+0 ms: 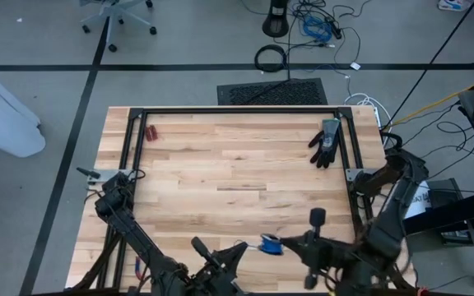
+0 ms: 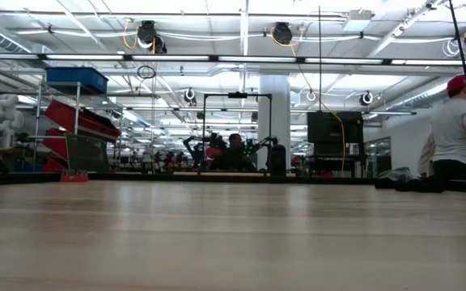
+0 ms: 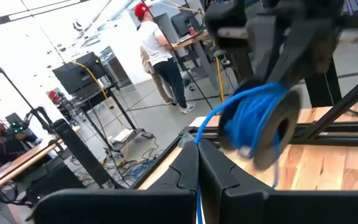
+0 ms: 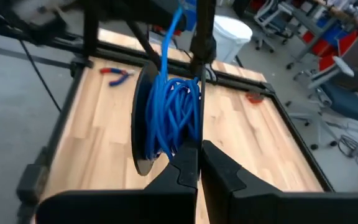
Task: Coil cords
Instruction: Coil the blue wire onto a spool
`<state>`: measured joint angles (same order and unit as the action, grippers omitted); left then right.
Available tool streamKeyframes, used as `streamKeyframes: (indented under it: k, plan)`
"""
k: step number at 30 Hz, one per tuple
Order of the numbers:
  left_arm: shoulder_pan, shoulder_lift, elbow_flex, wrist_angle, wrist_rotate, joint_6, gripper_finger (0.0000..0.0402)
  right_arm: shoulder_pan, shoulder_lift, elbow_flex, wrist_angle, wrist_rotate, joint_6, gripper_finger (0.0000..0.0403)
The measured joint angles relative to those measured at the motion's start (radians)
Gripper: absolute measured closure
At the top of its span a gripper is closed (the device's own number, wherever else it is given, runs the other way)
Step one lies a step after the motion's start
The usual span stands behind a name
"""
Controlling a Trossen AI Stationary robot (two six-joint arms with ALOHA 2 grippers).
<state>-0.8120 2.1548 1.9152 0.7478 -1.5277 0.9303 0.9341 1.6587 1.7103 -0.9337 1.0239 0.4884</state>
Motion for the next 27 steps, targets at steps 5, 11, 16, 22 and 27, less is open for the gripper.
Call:
streamKeyframes:
  k: [5, 11, 16, 22, 27]
  plan:
    - [-0.007, 0.000, 0.000, -0.001, 0.000, 0.000, 0.0400, 0.066, -0.027, 0.000, 0.000, 0.066, 0.009, 0.0403]
    - [-0.006, 0.000, 0.000, -0.001, 0.004, -0.004, 0.0400, 0.115, -0.060, 0.000, 0.000, 0.087, 0.024, 0.0403]
    - [0.001, 0.000, 0.000, -0.002, 0.008, -0.008, 0.0400, 0.122, -0.062, 0.000, 0.014, 0.105, 0.024, 0.0403]
    - [0.000, 0.000, -0.001, -0.001, 0.036, -0.035, 0.0400, 0.117, -0.062, 0.000, 0.035, 0.104, 0.024, 0.0403]
    - [0.001, 0.000, -0.001, -0.031, 0.081, -0.103, 0.0400, 0.113, -0.062, 0.000, 0.050, 0.133, 0.016, 0.0403]
